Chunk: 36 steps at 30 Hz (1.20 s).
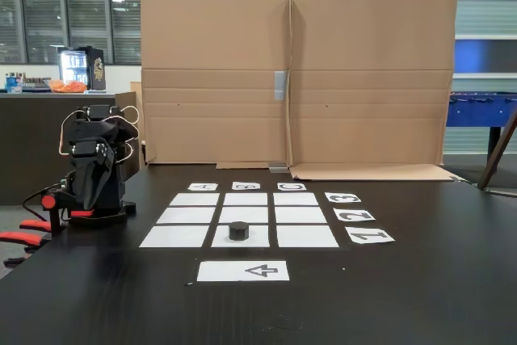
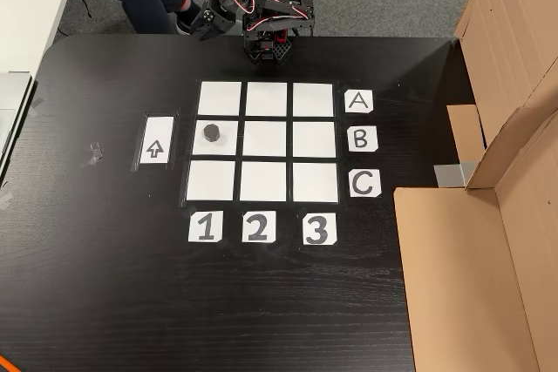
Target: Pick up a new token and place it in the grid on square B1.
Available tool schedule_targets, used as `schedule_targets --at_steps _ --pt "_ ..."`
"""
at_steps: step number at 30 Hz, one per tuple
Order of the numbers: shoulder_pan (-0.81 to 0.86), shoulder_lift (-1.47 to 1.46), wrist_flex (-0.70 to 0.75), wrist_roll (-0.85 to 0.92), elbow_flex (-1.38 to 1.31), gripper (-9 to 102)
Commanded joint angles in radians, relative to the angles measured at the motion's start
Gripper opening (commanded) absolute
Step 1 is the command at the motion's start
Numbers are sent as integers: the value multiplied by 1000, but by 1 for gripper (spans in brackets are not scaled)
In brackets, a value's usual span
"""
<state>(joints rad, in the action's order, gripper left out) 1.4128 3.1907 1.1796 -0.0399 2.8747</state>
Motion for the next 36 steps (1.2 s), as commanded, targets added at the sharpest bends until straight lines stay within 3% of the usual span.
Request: schedule_targets --at_steps 1,36 --pt "9 14 12 3 0 10" --pt "18 132 69 3 51 8"
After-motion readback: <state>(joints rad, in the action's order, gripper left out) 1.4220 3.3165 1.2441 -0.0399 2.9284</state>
